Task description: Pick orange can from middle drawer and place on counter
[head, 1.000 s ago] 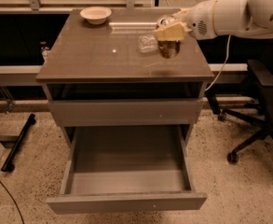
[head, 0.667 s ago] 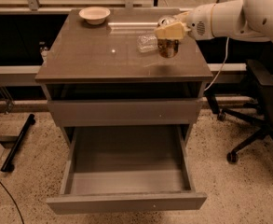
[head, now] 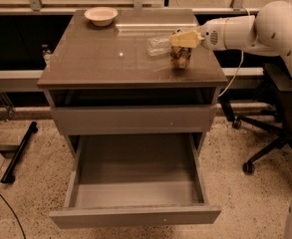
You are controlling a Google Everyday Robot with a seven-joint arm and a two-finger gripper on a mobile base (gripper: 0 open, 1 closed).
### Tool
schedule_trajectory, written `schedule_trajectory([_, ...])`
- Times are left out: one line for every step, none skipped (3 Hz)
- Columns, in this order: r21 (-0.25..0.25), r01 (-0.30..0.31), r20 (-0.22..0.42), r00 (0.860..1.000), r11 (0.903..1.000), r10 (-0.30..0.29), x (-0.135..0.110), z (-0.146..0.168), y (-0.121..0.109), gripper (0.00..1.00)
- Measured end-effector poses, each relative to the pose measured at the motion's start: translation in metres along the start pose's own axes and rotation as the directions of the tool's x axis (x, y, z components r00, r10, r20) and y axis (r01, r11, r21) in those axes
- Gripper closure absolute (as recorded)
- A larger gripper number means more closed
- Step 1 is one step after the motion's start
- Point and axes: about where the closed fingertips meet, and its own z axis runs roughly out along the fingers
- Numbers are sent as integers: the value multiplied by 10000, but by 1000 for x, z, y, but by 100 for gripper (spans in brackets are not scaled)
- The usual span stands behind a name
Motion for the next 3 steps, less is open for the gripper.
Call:
schedule_trajectory([-54,67,-21,10000,10000,-67,-1,3,3,29])
schedule_trajectory([-107,58,-34,10000,9999,-58,0,6,5,6])
schedule_trajectory([-136,55,-42,10000,9999,-55,1,8,5,0])
